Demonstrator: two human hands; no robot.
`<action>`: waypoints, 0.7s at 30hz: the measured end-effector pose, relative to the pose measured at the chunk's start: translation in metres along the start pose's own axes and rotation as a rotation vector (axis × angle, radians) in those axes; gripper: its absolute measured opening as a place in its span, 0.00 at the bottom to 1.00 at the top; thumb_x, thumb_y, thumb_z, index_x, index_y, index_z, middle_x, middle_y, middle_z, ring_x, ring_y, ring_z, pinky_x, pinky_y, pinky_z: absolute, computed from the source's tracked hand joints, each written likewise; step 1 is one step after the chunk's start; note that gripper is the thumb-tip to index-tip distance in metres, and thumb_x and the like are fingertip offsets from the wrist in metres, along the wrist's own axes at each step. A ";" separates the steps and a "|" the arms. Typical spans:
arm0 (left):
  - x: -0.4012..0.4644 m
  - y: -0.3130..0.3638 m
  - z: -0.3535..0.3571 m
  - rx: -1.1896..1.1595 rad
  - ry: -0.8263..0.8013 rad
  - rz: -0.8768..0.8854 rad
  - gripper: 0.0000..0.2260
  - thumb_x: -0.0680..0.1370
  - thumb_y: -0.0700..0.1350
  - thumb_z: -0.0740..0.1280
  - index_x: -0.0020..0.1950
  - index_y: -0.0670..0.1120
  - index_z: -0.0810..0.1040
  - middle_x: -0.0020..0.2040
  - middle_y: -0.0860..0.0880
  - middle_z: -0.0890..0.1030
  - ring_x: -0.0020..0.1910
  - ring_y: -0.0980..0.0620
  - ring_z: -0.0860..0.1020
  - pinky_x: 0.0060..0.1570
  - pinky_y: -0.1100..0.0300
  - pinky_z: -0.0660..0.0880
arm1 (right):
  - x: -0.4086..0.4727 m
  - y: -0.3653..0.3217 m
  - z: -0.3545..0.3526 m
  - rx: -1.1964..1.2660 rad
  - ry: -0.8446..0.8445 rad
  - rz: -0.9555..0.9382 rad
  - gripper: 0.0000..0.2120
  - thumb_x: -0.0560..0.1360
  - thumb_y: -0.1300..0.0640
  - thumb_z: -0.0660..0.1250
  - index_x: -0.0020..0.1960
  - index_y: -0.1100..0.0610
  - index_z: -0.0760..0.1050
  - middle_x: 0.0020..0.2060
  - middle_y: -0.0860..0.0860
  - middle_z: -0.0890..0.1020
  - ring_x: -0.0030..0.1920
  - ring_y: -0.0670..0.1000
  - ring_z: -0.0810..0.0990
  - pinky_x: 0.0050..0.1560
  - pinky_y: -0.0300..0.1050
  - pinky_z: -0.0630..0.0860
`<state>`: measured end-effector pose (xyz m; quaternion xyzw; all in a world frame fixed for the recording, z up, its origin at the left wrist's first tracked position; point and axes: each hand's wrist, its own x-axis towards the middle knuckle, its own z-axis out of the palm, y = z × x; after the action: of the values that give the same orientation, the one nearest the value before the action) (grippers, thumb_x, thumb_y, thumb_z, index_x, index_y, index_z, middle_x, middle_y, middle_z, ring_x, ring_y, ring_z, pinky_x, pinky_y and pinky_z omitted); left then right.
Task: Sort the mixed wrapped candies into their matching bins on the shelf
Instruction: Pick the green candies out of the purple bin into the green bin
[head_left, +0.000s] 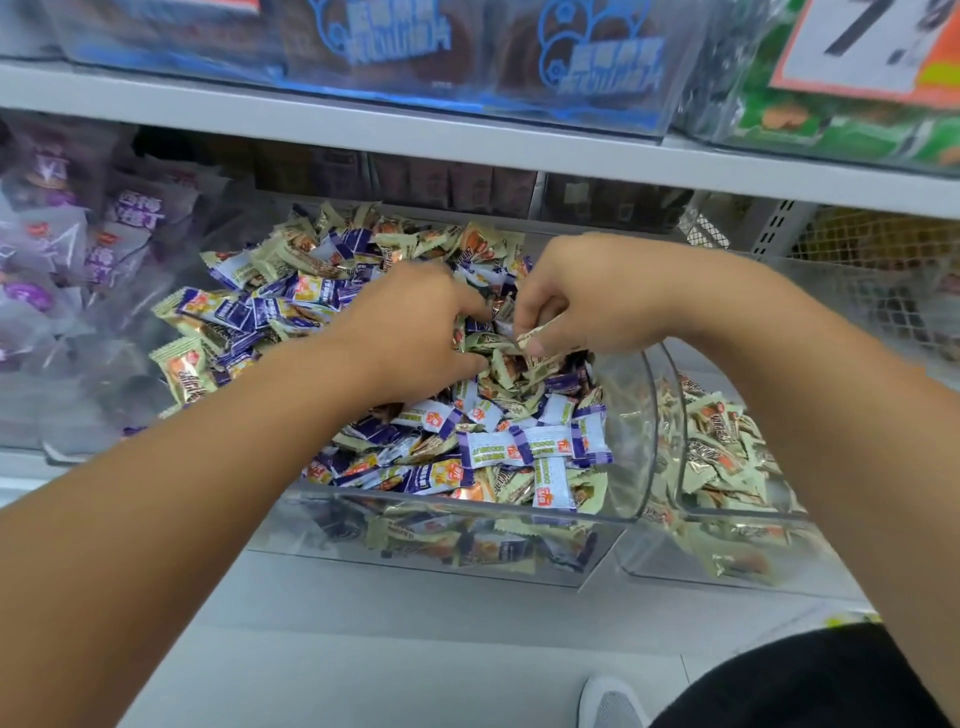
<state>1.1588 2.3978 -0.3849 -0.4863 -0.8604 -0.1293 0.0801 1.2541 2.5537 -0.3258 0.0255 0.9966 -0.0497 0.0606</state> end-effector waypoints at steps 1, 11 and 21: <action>0.004 0.004 0.002 0.074 -0.038 -0.001 0.22 0.74 0.59 0.70 0.67 0.58 0.76 0.55 0.46 0.74 0.60 0.44 0.71 0.59 0.48 0.72 | -0.004 0.003 -0.001 0.008 0.028 0.002 0.02 0.76 0.52 0.72 0.48 0.46 0.83 0.40 0.39 0.81 0.44 0.43 0.80 0.46 0.41 0.71; 0.016 0.006 0.007 0.072 0.005 -0.022 0.10 0.80 0.50 0.65 0.58 0.48 0.79 0.53 0.45 0.76 0.54 0.43 0.74 0.51 0.49 0.74 | -0.012 0.010 0.005 0.094 0.312 0.015 0.12 0.77 0.57 0.60 0.44 0.61 0.80 0.32 0.56 0.79 0.33 0.54 0.75 0.35 0.48 0.71; -0.019 0.002 -0.023 -0.211 0.171 -0.086 0.13 0.82 0.45 0.61 0.66 0.46 0.74 0.41 0.50 0.79 0.33 0.54 0.76 0.37 0.55 0.71 | 0.013 -0.004 0.022 -0.252 0.069 0.016 0.19 0.73 0.53 0.75 0.63 0.44 0.78 0.53 0.51 0.79 0.52 0.55 0.78 0.48 0.47 0.75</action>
<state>1.1700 2.3766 -0.3679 -0.4419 -0.8522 -0.2634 0.0959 1.2437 2.5479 -0.3491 0.0272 0.9962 0.0775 0.0291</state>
